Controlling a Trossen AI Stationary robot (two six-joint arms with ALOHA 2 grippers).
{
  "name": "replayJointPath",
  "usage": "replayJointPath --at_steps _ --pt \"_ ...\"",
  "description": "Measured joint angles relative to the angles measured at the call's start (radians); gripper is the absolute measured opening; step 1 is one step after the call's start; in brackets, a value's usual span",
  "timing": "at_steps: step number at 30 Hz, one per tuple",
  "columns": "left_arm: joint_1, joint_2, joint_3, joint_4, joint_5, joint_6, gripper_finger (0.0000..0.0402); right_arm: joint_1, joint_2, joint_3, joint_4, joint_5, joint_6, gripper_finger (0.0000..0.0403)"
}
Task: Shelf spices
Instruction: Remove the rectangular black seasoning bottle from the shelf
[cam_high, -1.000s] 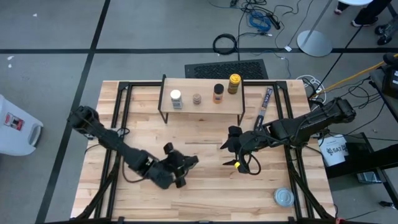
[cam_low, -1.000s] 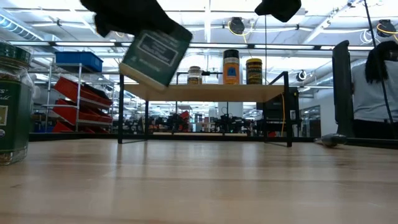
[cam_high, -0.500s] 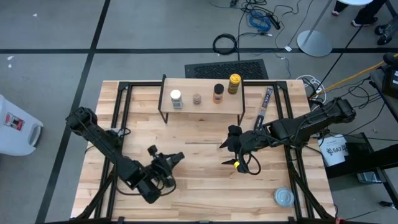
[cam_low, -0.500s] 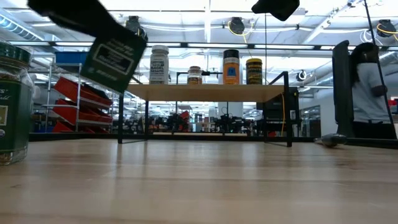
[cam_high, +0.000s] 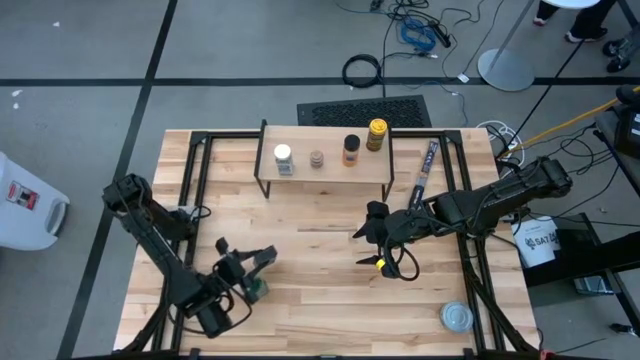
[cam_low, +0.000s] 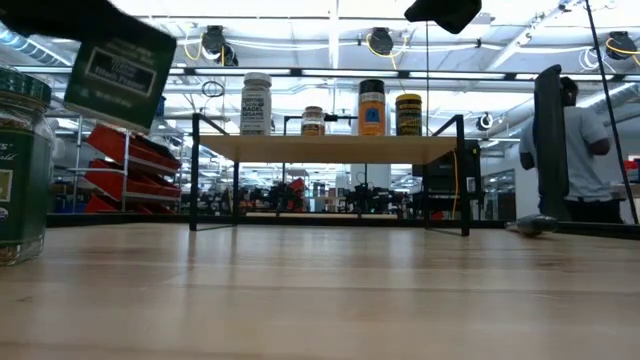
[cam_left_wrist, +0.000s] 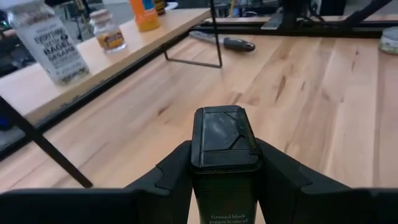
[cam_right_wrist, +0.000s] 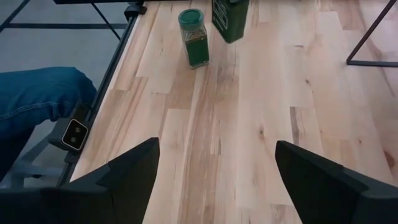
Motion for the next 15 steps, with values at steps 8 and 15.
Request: replayJointPath --at_steps 8,15 --pt "-0.055 0.000 -0.154 0.046 -0.088 -0.222 0.0144 0.000 0.000 0.000 0.013 -0.002 0.000 0.0309" --pt "-0.079 0.000 -0.235 0.155 -0.093 -0.218 0.0144 0.000 0.000 0.000 0.013 -0.001 -0.001 0.0309"
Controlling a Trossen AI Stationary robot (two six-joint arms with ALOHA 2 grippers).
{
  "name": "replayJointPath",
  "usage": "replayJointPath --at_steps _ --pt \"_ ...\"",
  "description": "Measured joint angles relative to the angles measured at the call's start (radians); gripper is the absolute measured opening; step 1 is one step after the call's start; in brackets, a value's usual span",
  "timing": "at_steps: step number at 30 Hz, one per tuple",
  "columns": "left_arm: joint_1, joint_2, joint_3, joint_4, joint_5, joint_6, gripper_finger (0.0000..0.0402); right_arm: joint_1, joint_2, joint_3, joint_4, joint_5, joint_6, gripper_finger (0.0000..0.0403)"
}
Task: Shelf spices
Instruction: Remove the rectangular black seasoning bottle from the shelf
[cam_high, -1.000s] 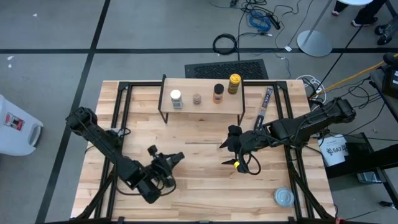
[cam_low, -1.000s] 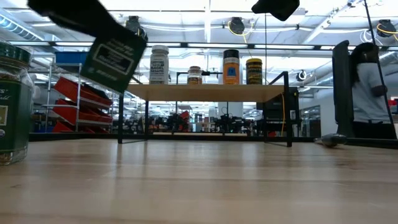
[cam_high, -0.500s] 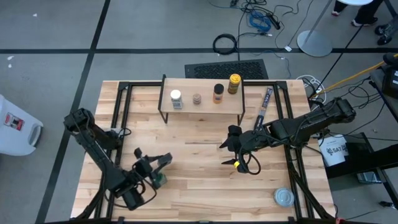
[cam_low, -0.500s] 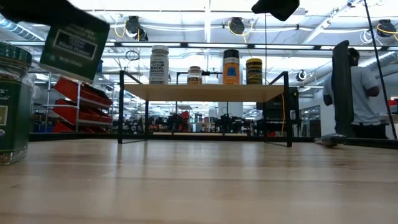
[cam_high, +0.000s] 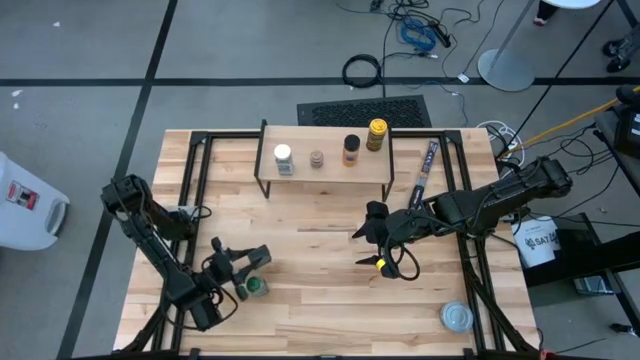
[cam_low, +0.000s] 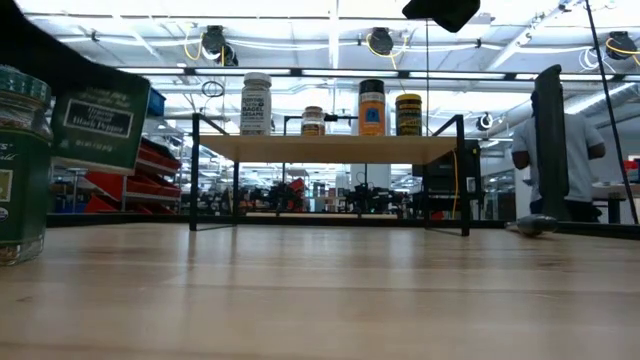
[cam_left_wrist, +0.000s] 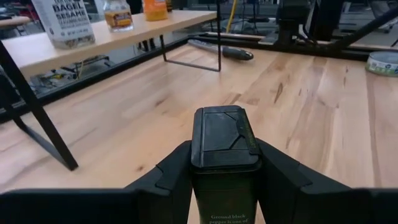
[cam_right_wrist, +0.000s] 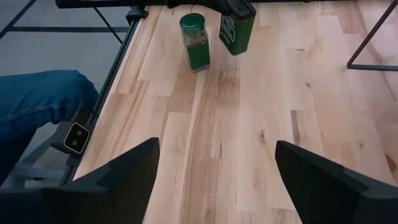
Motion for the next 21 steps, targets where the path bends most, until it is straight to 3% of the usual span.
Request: replayJointPath --at_steps 7,12,21 --pt "-0.010 0.000 -0.065 0.086 0.009 0.001 0.0144 0.000 0.000 0.000 0.000 0.000 -0.004 0.0309" --pt "-0.009 0.000 -0.103 0.128 0.091 0.025 0.0144 0.000 0.000 0.000 0.000 0.001 -0.008 0.0309" --pt "-0.008 0.000 -0.110 0.135 0.116 0.045 0.0144 0.000 0.000 0.000 0.001 0.002 -0.008 0.0309"
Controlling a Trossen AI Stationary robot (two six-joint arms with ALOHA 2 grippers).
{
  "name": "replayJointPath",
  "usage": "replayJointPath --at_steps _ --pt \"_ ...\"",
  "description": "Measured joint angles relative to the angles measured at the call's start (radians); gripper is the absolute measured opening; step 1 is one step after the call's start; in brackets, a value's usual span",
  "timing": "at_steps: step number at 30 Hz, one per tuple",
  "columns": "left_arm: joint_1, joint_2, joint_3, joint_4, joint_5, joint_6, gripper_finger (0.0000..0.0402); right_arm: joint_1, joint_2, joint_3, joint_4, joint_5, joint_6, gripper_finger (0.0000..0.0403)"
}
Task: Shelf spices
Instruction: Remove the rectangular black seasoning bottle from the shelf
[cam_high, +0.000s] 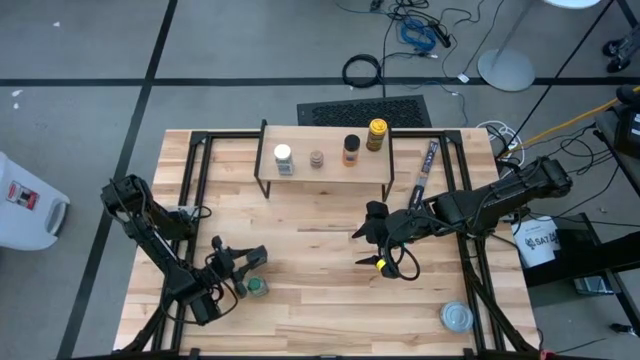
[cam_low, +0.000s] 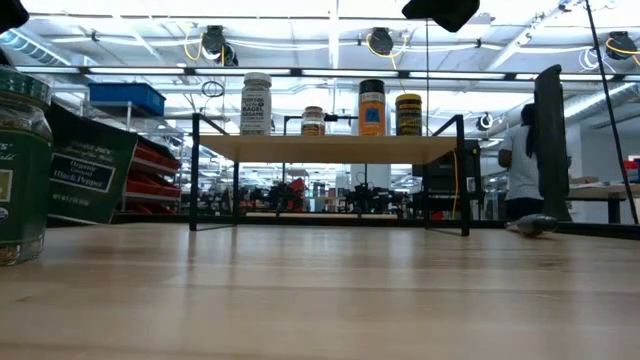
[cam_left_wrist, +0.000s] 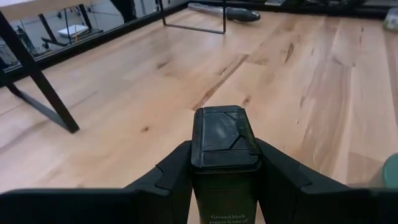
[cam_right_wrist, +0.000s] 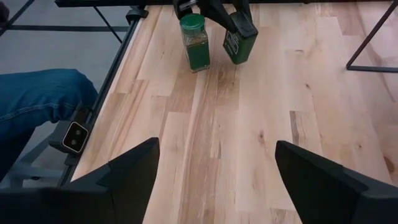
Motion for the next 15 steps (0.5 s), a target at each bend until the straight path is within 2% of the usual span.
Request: replayJointPath --at_steps 7,12,15 --pt "0.014 0.000 0.000 0.103 0.022 0.156 0.0144 0.000 0.000 0.000 0.008 0.000 0.000 0.0309" --pt "0.033 0.000 0.000 0.111 0.029 0.170 0.0146 0.000 0.000 0.000 0.008 0.000 0.000 0.0309" --pt "0.043 0.000 0.000 0.108 0.057 0.170 0.0160 0.000 0.000 0.000 0.008 0.000 0.000 0.0309"
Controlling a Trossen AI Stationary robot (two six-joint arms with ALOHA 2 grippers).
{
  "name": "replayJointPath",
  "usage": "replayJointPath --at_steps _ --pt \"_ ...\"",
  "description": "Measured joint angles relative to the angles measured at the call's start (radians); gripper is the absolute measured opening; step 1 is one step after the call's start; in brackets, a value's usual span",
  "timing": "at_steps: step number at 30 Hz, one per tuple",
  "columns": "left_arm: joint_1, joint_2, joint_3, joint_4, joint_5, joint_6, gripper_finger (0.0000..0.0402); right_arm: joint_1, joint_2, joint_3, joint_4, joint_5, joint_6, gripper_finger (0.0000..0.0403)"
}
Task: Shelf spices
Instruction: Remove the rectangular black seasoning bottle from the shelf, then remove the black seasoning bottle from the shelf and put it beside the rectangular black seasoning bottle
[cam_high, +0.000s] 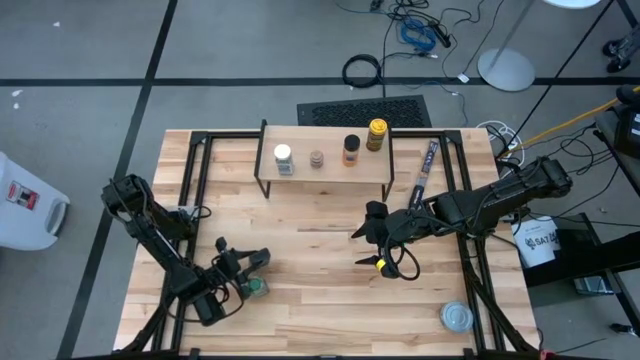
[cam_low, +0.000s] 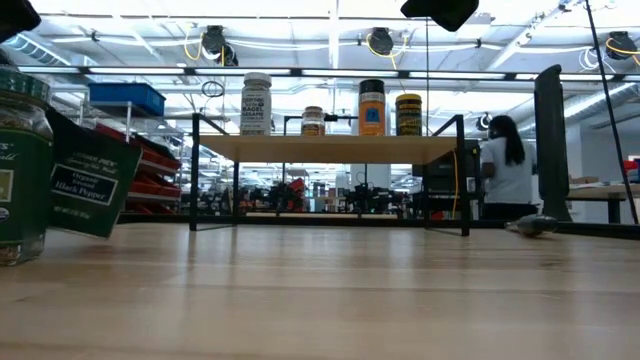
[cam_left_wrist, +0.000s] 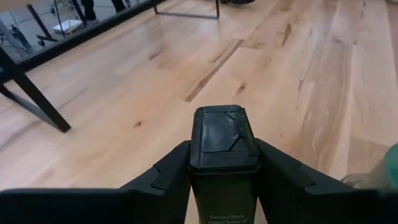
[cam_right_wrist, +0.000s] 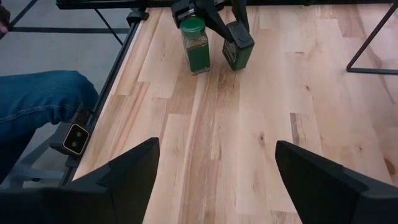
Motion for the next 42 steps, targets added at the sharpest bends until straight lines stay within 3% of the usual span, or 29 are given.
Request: replayJointPath --at_steps 7,20,30,38,42 --pt "0.009 0.000 0.000 0.000 0.015 0.001 0.0196 0.000 0.000 0.000 -0.001 0.000 0.000 0.0309" --pt "0.009 -0.004 0.046 -0.121 0.018 0.001 0.0199 0.000 0.000 0.000 -0.002 -0.001 0.000 0.0309" --pt "0.009 -0.100 0.127 -0.260 0.018 0.003 0.0199 0.000 0.000 0.000 -0.003 -0.001 -0.004 0.0309" --pt "0.012 -0.208 0.202 -0.261 0.016 0.217 0.0199 0.000 0.000 0.000 -0.024 -0.001 -0.004 0.0309" --pt "0.044 -0.267 0.265 -0.259 -0.048 0.346 0.0199 0.000 0.000 0.000 -0.025 0.000 -0.018 0.0309"
